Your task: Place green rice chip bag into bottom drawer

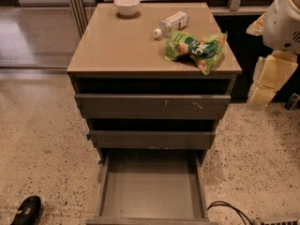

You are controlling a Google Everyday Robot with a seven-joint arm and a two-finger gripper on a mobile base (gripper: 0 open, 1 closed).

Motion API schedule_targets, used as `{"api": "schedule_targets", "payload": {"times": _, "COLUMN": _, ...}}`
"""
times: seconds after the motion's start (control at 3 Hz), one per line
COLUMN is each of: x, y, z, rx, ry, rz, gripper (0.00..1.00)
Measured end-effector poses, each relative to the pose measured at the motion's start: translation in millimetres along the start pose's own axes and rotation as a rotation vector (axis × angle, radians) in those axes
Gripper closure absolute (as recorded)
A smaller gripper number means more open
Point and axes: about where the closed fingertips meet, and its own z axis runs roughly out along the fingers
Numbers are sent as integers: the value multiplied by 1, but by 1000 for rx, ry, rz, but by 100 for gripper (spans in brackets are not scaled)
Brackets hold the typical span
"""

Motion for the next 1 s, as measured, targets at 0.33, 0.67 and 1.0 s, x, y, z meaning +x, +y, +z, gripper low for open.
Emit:
{"api": "schedule_targets", "payload": {"times": 0.33, "x": -11, "y": -46, "z": 16, "rx": 35, "ry": 6, "rz": -12, "gripper": 0}}
{"api": "schedule_targets", "payload": {"times": 0.67, "x": -12, "y": -93, "z": 46, "rx": 81, "ry": 14, "rz": 33, "gripper": 0}}
{"api": "schedule_targets", "payload": {"times": 1.0, "x": -12, "y": -128, "z": 84, "rx": 109, "ry": 27, "rz": 90, "gripper": 0}}
